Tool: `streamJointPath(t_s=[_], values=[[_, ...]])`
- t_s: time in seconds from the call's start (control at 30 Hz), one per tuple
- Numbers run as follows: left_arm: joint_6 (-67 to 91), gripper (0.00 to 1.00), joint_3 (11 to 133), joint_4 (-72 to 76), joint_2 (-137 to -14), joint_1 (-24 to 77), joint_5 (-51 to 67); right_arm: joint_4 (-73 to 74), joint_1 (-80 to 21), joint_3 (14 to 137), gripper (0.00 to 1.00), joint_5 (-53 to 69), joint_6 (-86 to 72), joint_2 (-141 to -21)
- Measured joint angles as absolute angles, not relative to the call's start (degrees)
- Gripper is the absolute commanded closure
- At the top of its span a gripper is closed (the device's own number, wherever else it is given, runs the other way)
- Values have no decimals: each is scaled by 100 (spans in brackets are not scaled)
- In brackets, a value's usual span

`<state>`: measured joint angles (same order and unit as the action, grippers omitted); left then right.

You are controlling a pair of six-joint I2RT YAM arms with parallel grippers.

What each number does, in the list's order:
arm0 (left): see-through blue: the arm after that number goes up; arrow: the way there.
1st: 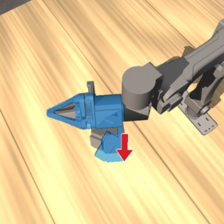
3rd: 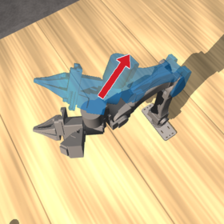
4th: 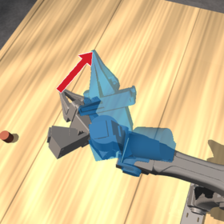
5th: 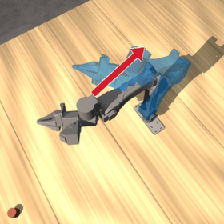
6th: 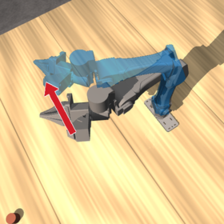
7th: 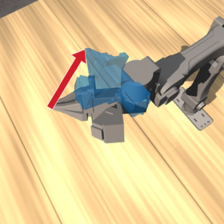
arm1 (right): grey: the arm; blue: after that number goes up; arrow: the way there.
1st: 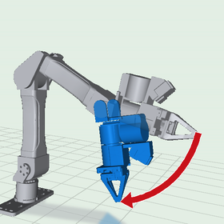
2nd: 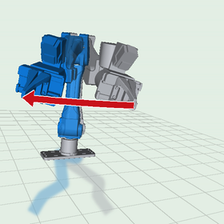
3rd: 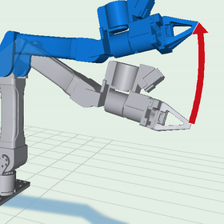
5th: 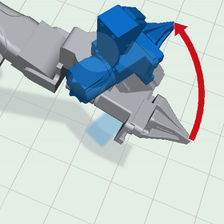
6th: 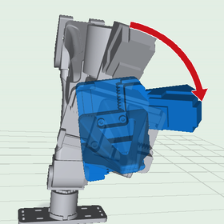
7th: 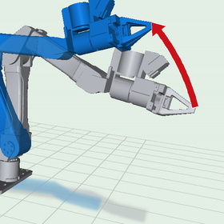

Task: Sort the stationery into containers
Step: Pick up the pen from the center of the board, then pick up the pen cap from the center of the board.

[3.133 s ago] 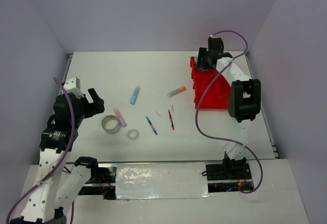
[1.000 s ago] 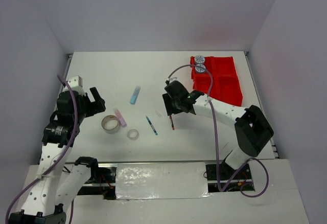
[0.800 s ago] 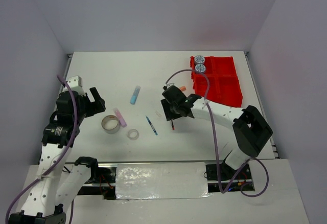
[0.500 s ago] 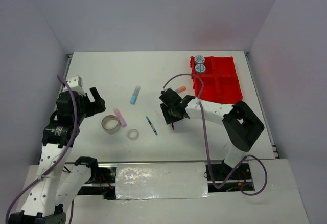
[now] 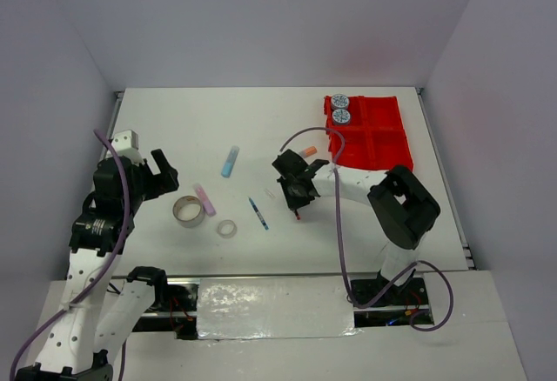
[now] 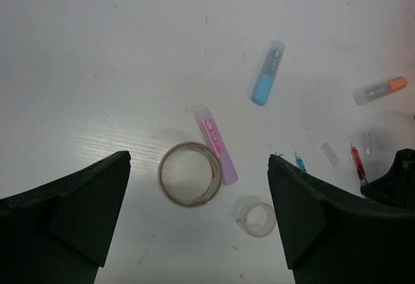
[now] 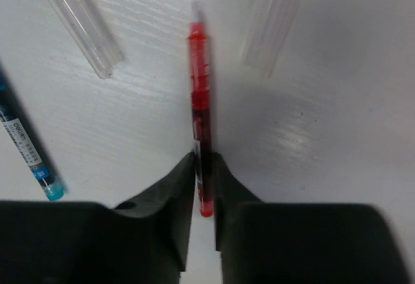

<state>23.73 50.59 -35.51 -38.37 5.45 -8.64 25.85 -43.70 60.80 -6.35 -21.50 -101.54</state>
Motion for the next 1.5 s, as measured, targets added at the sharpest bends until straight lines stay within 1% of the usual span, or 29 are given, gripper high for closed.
streamJointPath(t_s=[0.03, 0.07, 0.33, 0.43, 0.53, 0.6, 0.67, 0.8, 0.87, 0.93, 0.97, 1.0, 1.17, 1.33, 1.4, 1.5], values=[[2373, 1, 5059, -3551, -3837, 545, -864, 2635, -4359, 6123, 94, -639, -2121, -10182], [2375, 1, 5059, -3551, -3837, 545, -864, 2676, -4344, 6169, 99, -613, -2123, -10213], [2397, 1, 5059, -3553, -3730, 545, -869, 2856, -4324, 6219, 100, -493, -2023, -10064], [2569, 1, 5072, -3546, -3826, 545, -707, 3151, -4320, 6289, 100, -572, -1859, -9583], [2976, 1, 5076, -3363, -4093, 569, -283, 3389, -4283, 6541, 100, -711, -1728, -8912], [3382, 1, 5074, -3129, -4331, 773, -220, 3437, -4239, 6689, 100, -843, -1660, -8403], [3830, 1, 5078, -2808, -4668, 1326, -443, 3468, -4130, 6729, 100, -989, -1603, -7874], [4609, 2, 5341, -2418, -5826, 2757, -1135, 3695, -3789, 6622, 100, -1190, -1531, -7022], [4991, 2, 5568, -2281, -6504, 3234, -1468, 3833, -3671, 6490, 100, -1306, -1529, -6702], [5470, 6, 5876, -2248, -7264, 3581, -1861, 3981, -3647, 6324, 100, -1365, -1518, -6420], [5710, 12, 6038, -2283, -7590, 3701, -2008, 4042, -3647, 6246, 100, -1387, -1511, -6307], [5953, 13, 6211, -2329, -7942, 3806, -2137, 4110, -3647, 6160, 100, -1424, -1509, -6191], [6755, 12, 7046, -2609, -9347, 4075, -2432, 4250, -3647, 6029, 100, -1496, -1509, -6060], [7074, 14, 8123, -3015, -10558, 4130, -2423, 4248, -3647, 6029, 100, -1483, -1500, -6171], [7155, 15, 8429, -3157, -10912, 4136, -2410, 4246, -3649, 6029, 100, -1474, -1487, -6219], [7325, 16, 8543, -3339, -11174, 4141, -2375, 4241, -3649, 6029, 100, -1446, -1468, -6239]])
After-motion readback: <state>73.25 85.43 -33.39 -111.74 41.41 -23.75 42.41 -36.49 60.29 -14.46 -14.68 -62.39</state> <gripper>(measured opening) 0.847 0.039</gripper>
